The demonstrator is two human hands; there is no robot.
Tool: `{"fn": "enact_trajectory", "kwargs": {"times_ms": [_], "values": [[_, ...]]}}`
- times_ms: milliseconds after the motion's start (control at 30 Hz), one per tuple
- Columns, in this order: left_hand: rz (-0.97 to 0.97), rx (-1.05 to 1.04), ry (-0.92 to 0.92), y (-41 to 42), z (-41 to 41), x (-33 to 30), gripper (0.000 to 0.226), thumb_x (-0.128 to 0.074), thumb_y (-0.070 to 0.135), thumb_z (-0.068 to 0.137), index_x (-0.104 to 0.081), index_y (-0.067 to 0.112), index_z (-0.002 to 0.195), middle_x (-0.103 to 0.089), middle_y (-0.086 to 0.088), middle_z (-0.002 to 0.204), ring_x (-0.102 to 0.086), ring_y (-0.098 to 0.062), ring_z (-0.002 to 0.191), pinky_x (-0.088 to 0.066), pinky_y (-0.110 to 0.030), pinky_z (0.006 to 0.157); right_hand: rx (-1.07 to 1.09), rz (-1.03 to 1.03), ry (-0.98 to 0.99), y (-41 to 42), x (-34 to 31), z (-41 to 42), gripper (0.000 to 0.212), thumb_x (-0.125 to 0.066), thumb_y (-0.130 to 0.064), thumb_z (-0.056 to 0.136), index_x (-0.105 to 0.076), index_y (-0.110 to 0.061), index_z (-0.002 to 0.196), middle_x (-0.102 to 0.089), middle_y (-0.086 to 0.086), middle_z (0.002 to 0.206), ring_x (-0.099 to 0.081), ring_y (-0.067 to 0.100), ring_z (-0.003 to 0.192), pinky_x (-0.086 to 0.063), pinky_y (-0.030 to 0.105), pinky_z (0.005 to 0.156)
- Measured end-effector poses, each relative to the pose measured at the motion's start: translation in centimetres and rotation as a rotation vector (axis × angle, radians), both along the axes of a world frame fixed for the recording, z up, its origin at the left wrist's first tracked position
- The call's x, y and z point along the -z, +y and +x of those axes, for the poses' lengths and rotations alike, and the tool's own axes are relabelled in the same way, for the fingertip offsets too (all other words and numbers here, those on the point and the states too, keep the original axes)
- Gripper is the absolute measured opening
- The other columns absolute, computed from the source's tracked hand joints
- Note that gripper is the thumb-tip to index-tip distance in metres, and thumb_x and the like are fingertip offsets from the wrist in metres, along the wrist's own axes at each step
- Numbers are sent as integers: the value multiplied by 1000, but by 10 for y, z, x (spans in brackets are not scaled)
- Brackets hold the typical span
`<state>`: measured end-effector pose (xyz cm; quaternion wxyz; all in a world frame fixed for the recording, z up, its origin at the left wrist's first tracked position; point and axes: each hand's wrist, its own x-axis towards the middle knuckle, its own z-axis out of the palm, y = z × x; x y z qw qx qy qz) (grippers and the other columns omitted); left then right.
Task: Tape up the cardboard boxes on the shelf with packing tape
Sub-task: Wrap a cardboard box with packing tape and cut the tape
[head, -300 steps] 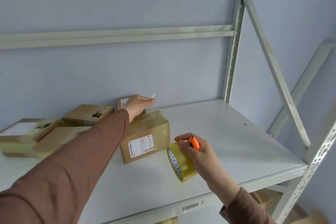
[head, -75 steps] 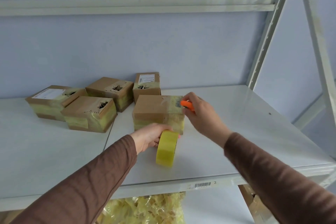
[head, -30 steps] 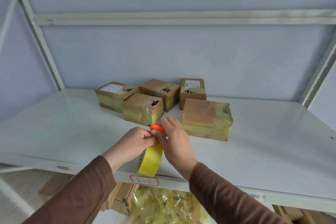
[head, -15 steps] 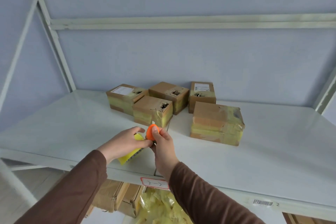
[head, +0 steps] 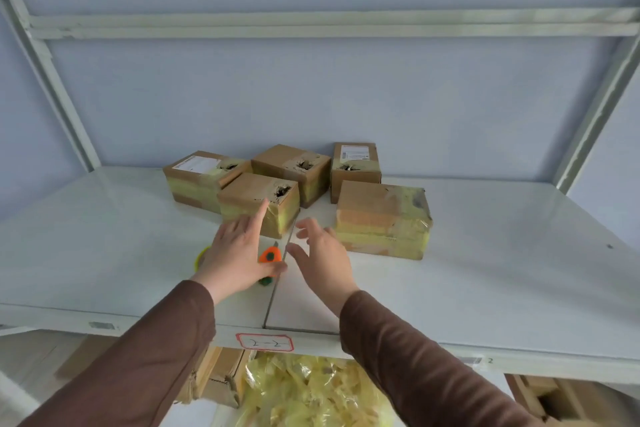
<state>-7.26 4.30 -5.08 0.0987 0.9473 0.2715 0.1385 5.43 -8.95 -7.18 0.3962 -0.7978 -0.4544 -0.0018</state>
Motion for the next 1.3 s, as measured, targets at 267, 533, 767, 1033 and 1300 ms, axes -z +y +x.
{"fn": "enact_trajectory", "kwargs": {"times_ms": [267, 533, 767, 1033, 1300], "values": [[-223, 300, -230, -55, 102, -29, 71, -51, 49, 103, -18, 31, 163, -13, 10, 171, -2, -2, 156, -8, -27, 124, 221, 264, -242, -111, -38, 106, 23, -55, -23, 105, -63, -17, 126, -65, -2, 119, -52, 22, 114, -46, 37, 90], [-222, 362, -105, -54, 189, -40, 63, -28, 54, 109, -24, 21, 163, -8, 4, 172, 2, -8, 158, -1, -30, 126, 120, -220, -103, -117, -38, 158, 74, -26, -57, 106, -15, -12, 164, -6, 5, 172, 1, 16, 159, -3, 33, 126], [88, 338, 173, -42, 223, -6, 65, -9, 58, 106, -11, 28, 164, -6, 1, 172, -2, -15, 159, -4, -37, 128, 165, -290, -269, -96, -22, 162, 65, -18, -49, 110, -33, -8, 158, -29, 10, 167, -17, 22, 157, -13, 34, 128], [-321, 104, -232, -53, 213, -12, 67, -54, 55, 99, -39, 27, 157, -30, 2, 166, -26, -20, 153, -23, -40, 125, 118, -72, 37, -97, -23, 165, 57, -37, -33, 110, -25, -10, 161, -15, 12, 171, -6, 27, 159, -6, 35, 127], [-1106, -35, -750, -105, 170, -24, 44, -60, 53, 98, -49, 27, 131, -50, -1, 140, -48, -17, 117, -38, -36, 96, 148, 426, 789, -143, -39, 165, 73, -57, -59, 97, -27, -32, 157, -48, -11, 143, -52, 14, 130, -43, 35, 105]]}}
